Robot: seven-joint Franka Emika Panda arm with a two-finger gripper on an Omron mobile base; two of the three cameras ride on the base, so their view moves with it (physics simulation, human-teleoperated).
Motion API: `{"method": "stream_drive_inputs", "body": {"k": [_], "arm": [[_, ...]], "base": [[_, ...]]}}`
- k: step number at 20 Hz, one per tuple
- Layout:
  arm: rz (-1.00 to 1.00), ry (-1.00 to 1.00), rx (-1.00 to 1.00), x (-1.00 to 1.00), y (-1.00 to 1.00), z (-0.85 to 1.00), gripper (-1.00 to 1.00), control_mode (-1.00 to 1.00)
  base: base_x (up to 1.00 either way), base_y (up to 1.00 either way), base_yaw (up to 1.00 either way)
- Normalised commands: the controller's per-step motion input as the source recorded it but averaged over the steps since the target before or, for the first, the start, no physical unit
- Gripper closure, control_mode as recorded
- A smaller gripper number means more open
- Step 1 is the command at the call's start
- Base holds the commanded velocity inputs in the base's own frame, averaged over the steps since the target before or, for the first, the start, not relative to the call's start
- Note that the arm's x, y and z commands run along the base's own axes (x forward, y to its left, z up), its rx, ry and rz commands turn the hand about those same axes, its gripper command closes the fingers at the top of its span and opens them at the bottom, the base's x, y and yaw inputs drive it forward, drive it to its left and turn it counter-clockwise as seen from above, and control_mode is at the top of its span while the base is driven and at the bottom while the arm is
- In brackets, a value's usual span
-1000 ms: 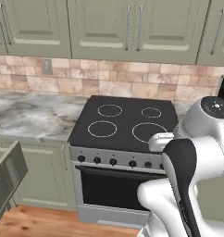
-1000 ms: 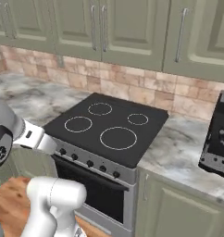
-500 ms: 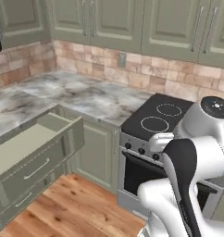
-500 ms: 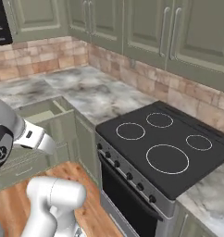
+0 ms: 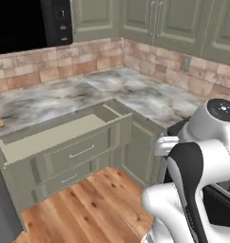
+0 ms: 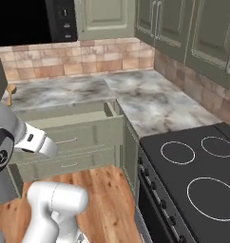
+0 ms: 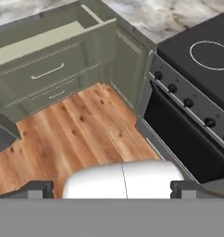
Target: Organize the utensils by type. Pick up the wooden spoons from the counter and place them in the open cabinet. Then pick up the metallic utensils from the counter and place them in the open drawer.
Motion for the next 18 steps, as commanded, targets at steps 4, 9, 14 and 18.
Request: {"method": "stream_drive_inputs", "body": {"k": [4,9,14,18], "arm": [[0.00,0.00,0.00,0.00,0.00,0.00,-1.00,1.00],[0.00,0.00,0.00,0.00,0.00,0.00,-1.00,1.00],[0.00,0.00,0.00,0.00,0.00,0.00,-1.00,1.00],[0.00,0.00,0.00,0.00,0.00,0.00,-1.00,1.00]], "base": [[0.29,-0.04,0.52],[0.23,-0.24,0.46],[0.25,-0.38,0.47],[0.34,-0.42,0.40]]}}
